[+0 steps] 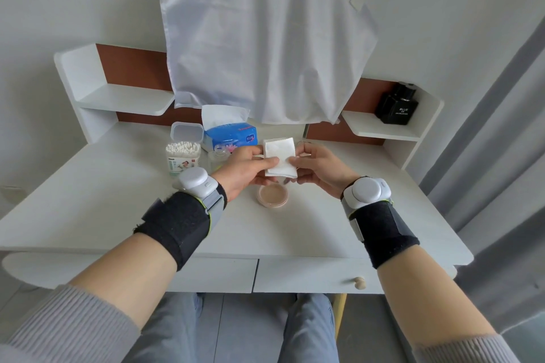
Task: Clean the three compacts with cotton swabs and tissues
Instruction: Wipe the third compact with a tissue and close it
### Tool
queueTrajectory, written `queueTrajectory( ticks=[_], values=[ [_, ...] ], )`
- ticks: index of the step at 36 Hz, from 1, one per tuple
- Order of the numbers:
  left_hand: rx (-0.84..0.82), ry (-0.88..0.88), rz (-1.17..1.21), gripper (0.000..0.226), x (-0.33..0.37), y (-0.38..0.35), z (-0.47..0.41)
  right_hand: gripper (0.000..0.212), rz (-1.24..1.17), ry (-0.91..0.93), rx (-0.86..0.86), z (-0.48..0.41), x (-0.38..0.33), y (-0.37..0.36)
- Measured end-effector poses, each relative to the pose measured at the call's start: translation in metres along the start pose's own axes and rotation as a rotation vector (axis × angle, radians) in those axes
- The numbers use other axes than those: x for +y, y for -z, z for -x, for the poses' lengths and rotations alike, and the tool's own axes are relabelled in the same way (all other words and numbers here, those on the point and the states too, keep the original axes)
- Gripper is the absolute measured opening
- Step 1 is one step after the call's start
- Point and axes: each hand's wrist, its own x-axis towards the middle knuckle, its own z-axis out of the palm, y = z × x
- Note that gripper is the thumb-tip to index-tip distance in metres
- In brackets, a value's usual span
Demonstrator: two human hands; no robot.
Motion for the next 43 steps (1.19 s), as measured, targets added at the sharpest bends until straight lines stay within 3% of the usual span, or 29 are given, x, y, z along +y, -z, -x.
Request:
queueTrajectory(
  ticks=[8, 17, 29, 32, 35, 37, 43],
  values=[
    [-0.063, -0.079, 0.095, 0.026, -0.001, 0.003, 0.0, 0.025, -0.116, 0.039, -0.018, 0.001, 0.002, 0.001],
    [-0.096, -0.07, 0.126, 0.035, -0.001, 0.005, 0.002, 0.028, -0.176, 0.029, -0.001, -0.002, 0.003, -0.004],
    [-0.052, -0.024, 0.114, 0.028, 0.007, 0.003, 0.003, 0.006, -0.109, 0.096, 0.063, -0.009, 0.011, -0.007],
    [0.006, -0.036, 0.1, 0.03, 0.005, 0.002, 0.001, 0.018, -0.111, 0.13, 0.043, -0.009, 0.013, -0.009],
    [0.006, -0.102, -0.018, 0.016, -0.001, 0.001, 0.0, 0.033, -0.065, 0.138, 0.048, -0.008, 0.012, -0.01],
    [0.021, -0.121, -0.043, 0.027, -0.004, 0.002, -0.001, 0.035, -0.037, 0.147, 0.075, -0.007, 0.013, -0.009],
    [0.08, -0.171, -0.005, 0.034, -0.006, -0.001, -0.005, 0.018, -0.105, 0.125, 0.118, -0.007, 0.015, -0.017]
  ],
)
